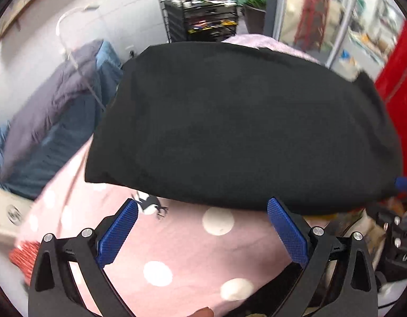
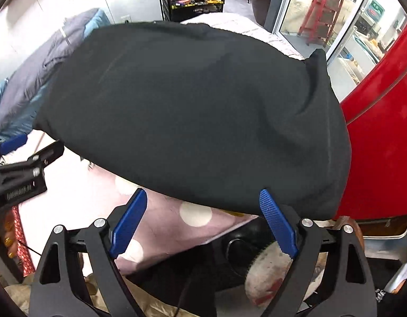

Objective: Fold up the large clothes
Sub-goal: 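Open both tools and withdraw them from the folded jacket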

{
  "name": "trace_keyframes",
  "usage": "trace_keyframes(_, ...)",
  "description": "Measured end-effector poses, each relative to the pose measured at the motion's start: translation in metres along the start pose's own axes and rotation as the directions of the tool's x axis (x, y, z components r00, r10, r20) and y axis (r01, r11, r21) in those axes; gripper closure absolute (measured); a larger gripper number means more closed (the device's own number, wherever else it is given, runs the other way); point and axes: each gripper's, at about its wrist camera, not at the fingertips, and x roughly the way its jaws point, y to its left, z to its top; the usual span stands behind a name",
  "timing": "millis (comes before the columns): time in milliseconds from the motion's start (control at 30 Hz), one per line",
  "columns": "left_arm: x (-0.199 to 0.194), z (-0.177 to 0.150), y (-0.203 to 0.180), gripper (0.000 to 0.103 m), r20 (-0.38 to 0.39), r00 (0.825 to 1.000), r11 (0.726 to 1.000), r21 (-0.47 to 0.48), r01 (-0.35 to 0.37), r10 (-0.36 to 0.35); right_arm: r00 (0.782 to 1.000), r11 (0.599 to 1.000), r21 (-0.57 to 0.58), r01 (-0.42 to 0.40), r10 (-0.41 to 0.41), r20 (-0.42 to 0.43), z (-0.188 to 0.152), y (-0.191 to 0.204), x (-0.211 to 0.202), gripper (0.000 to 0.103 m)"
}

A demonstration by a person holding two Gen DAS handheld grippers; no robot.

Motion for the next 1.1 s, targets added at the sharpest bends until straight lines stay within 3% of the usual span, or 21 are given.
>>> trace_keyframes(100,-0.016,0.0,-0.017,0.006,0.037,0.998,0.995,0.076,-0.059,0.056,1.0,1.0,-0.011,0.023,-0.023,-0.005,0.004,0.0,0.002,0.017)
trace_keyframes(200,-0.03,0.005,-0.026,0.006,0.058,0.996,0.992,0.101,-0.071,0.065,0.999,0.998,-0.029,0.053,-0.053,-0.005,0.012,0.001,0.005,0.017)
trace_keyframes(267,-0.035,0.006,-0.031,0.006,0.062,0.996,0.992,0.113,-0.063,0.057,0.998,0.998,-0.034,0.06,-0.06,-0.005,0.014,-0.002,0.005,0.017)
trace_keyframes(400,-0.032,0.004,-0.042,0.006,0.046,0.993,0.984,0.137,-0.111,0.106,0.999,0.999,-0.024,0.049,-0.049,-0.003,0.014,-0.006,0.003,0.017)
trace_keyframes(967,-0.028,0.003,-0.048,0.006,-0.013,0.996,0.988,0.133,-0.083,0.085,1.0,0.999,-0.022,0.024,-0.024,0.01,0.012,-0.008,0.0,0.017)
trace_keyframes(1100,-0.033,0.001,-0.045,0.006,0.026,0.998,0.992,0.106,-0.067,0.064,1.0,1.0,-0.02,0.022,-0.022,0.009,0.011,-0.008,-0.001,0.017)
